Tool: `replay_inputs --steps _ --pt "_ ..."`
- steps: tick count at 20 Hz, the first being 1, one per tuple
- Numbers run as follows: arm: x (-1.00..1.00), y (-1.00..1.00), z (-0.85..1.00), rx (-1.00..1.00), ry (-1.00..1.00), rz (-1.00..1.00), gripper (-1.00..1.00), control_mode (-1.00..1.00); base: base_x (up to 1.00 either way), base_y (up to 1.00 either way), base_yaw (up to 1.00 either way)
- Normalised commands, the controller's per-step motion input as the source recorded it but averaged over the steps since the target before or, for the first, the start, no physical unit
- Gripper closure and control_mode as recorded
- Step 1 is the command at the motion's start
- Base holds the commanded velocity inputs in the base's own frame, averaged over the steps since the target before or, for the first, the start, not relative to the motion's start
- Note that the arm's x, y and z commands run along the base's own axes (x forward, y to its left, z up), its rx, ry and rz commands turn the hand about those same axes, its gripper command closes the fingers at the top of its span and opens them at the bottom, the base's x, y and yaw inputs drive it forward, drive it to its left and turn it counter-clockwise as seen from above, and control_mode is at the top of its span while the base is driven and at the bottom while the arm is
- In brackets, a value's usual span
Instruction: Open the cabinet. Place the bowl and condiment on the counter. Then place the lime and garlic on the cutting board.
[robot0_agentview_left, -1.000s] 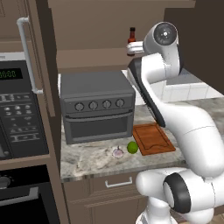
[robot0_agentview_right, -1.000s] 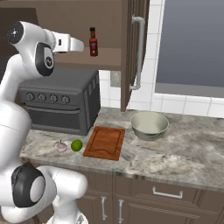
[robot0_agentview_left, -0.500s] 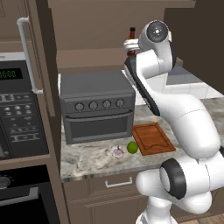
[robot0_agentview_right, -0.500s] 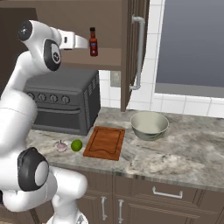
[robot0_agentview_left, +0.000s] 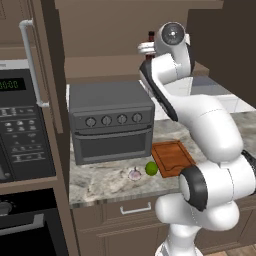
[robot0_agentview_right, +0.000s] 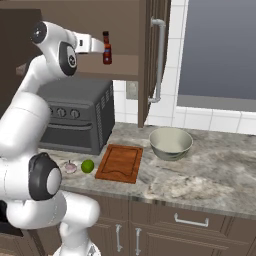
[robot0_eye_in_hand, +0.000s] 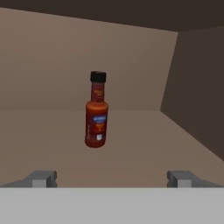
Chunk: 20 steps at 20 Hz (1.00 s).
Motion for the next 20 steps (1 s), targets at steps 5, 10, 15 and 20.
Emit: replay_inputs --steps 5,10,15,20 --pt "0.35 0.00 0.00 0.00 0.01 -0.02 -1.00 -1.00 0.00 0.00 0.00" --pt "0.26 0.00 -0.04 0.00 0.00 -0.05 -1.00 -1.00 0.00 0.00 0.00" --pt "0.21 0.05 -0.14 0.00 0.00 -0.06 -1.00 -1.00 0.00 0.00 0.00" --pt "0.20 0.02 -0.07 0.00 0.01 -0.06 -1.00 -1.00 0.00 0.00 0.00"
